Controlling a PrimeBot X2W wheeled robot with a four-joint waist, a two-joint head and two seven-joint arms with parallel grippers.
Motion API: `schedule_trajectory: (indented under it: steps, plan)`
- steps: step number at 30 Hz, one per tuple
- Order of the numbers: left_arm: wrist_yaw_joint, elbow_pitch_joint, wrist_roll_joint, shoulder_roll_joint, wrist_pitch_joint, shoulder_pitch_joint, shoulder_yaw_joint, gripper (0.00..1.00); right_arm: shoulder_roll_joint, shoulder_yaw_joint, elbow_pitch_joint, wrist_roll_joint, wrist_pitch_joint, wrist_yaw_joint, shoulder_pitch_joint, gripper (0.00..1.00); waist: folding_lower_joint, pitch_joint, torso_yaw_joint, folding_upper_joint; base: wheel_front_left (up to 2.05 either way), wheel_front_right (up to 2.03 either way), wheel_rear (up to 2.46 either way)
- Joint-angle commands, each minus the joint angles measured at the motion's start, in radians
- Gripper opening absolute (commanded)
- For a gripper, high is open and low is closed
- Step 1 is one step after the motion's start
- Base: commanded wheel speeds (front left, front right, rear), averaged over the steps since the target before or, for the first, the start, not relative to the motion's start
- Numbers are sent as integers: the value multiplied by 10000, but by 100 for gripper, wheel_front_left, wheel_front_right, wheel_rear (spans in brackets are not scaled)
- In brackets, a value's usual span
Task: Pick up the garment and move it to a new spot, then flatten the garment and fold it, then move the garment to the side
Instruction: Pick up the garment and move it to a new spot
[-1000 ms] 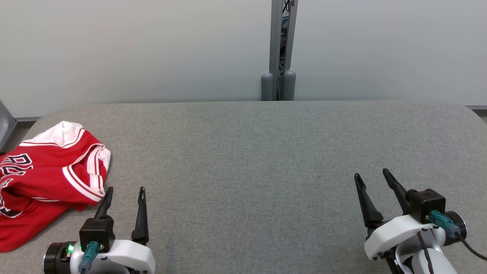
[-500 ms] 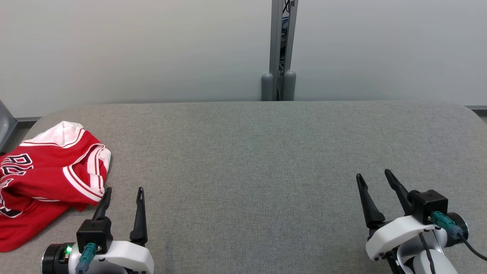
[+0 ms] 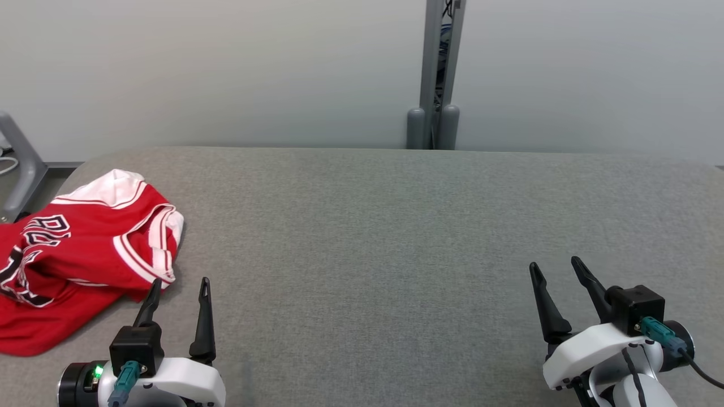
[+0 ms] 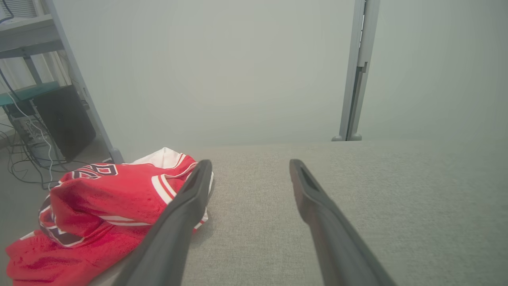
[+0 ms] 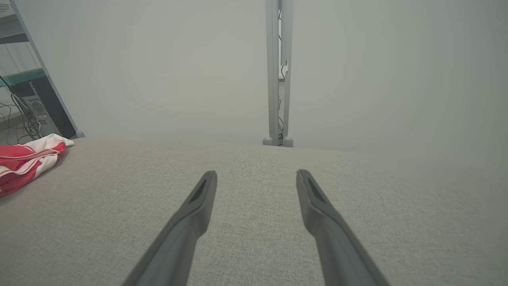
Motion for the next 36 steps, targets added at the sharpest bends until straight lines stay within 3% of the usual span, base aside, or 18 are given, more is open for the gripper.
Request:
schedule_trajectory:
  steps: [1, 36]
  plan:
    - [66, -24, -63, 76, -36, 14, 27, 100, -71, 23, 15, 68, -38, 18, 34, 100, 0, 11, 167, 0, 0, 0, 0]
    - [326, -312, -259, 452, 59, 204, -109, 100, -70, 522, 378, 488, -290, 17, 143, 100, 0, -138, 3858, 0, 0, 0, 0]
